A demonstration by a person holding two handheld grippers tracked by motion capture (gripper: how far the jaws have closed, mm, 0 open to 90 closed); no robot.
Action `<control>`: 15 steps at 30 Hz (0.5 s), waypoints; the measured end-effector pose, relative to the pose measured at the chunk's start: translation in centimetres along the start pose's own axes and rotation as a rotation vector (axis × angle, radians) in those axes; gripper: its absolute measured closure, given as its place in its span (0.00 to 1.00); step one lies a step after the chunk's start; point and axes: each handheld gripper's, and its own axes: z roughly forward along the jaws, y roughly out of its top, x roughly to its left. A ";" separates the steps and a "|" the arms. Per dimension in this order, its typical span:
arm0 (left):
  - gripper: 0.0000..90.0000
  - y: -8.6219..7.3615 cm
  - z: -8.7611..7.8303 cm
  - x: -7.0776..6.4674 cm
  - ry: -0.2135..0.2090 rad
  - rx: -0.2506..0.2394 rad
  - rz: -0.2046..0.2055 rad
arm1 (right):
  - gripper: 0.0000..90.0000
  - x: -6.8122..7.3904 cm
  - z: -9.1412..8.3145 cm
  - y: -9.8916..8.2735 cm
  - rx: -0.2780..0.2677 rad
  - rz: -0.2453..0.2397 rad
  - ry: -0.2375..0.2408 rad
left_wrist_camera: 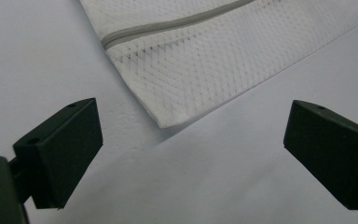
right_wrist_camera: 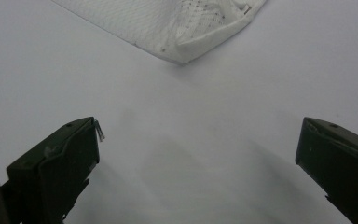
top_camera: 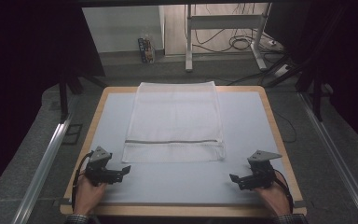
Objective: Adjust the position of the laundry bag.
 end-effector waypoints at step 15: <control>0.04 0.0 0.4 0.0 0.015 0.007 -0.003 | 0.00 0.4 0.4 0.3 -0.018 0.002 0.013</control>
